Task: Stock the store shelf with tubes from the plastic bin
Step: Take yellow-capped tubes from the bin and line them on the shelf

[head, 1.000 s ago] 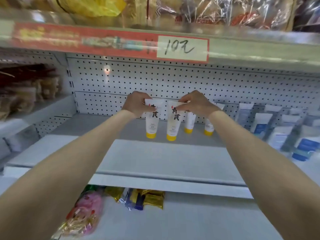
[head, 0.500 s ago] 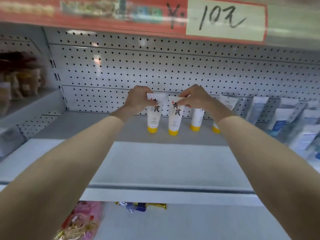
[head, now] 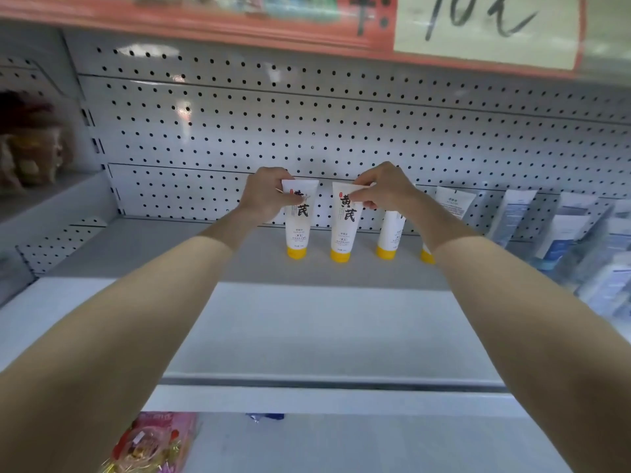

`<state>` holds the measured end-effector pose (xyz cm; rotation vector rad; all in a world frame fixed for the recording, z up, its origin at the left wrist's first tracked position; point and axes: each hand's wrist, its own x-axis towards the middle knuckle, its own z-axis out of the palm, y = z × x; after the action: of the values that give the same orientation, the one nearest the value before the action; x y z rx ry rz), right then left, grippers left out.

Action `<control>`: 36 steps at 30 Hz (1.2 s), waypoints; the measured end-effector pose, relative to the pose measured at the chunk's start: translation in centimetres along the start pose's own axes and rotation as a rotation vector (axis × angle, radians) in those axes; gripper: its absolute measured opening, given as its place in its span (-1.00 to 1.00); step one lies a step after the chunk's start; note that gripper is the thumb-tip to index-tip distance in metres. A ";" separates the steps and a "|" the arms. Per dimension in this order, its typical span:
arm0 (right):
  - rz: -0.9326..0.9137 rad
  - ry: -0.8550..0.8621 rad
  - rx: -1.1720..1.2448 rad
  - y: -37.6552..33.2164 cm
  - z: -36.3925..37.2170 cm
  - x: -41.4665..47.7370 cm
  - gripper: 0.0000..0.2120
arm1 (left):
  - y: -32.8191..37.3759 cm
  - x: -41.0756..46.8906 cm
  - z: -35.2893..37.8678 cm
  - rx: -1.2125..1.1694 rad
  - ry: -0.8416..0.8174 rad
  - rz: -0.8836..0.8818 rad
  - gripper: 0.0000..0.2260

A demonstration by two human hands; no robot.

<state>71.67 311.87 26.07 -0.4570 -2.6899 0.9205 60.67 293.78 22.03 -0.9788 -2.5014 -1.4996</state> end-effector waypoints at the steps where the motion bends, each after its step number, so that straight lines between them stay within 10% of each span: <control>1: -0.002 0.006 0.006 0.1 0.0 0.0 -0.82 | 0.1 0.0 0.0 -0.005 0.003 -0.007 -0.78; 19: 0.082 -0.018 -0.053 1.8 -0.8 -3.6 -0.49 | 1.1 -5.2 -0.9 0.187 -0.179 -0.231 -0.48; 36: -0.049 -0.231 -0.145 2.9 -4.3 -20.3 -0.63 | 12.4 -21.2 0.8 0.270 -0.422 -0.219 -0.48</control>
<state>92.33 308.75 24.67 -0.3299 -2.9772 0.8130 84.57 288.19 23.46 -1.0967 -3.0901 -1.0361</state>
